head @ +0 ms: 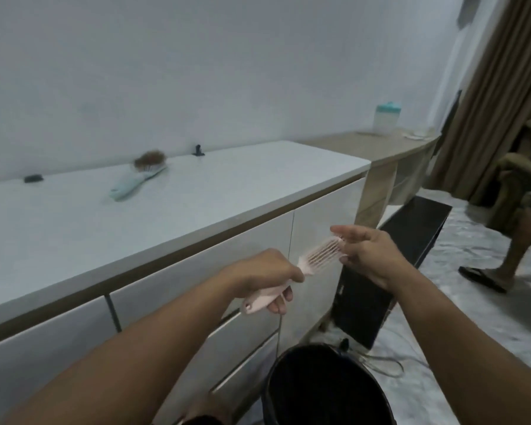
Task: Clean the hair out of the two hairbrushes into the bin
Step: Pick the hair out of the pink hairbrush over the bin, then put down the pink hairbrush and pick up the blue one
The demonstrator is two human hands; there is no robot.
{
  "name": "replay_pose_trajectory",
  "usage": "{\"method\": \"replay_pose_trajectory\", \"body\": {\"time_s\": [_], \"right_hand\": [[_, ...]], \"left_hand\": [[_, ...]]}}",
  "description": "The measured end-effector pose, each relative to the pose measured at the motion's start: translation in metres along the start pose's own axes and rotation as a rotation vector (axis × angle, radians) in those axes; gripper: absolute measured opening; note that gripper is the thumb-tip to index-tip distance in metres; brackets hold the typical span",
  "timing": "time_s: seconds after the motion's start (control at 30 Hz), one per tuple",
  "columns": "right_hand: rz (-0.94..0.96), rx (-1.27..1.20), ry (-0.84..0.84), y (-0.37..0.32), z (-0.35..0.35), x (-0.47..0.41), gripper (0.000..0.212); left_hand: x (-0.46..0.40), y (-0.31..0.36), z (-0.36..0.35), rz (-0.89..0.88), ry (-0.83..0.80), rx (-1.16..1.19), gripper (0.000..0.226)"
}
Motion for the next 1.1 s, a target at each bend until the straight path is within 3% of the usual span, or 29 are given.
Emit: {"method": "replay_pose_trajectory", "body": {"time_s": [0.27, 0.37, 0.5, 0.6, 0.8, 1.1], "right_hand": [[0.209, -0.093, 0.124, -0.117, -0.027, -0.01, 0.017], [0.281, -0.082, 0.115, -0.149, -0.053, -0.024, 0.009], [0.373, 0.074, 0.091, -0.188, -0.1, -0.039, 0.019], [0.428, 0.221, 0.051, -0.208, -0.144, -0.047, 0.028], [0.555, 0.45, 0.068, -0.239, -0.229, -0.056, 0.025], [0.699, 0.695, -0.077, -0.248, -0.378, -0.068, 0.022]], "left_hand": [[0.028, 0.087, 0.108, -0.303, 0.374, -0.312, 0.03], [0.039, 0.098, 0.151, -0.319, 0.496, -0.358, 0.03], [0.055, 0.096, 0.204, -0.334, 0.647, -0.331, 0.024], [0.073, 0.091, 0.24, -0.309, 0.768, -0.41, 0.022], [0.109, 0.061, 0.3, -0.239, 0.932, -0.408, 0.018], [0.166, -0.008, 0.377, -0.058, 1.078, -0.413, 0.016]]}}
Point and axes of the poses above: each hand's wrist, its own x-axis away from the middle knuckle, its own z-axis out of the back of the hand, y = z × x, the point moved 10 cm from there along -x, towards the middle knuckle, and after that the axes turned 11 degrees about -z, right-handed, at the moved point
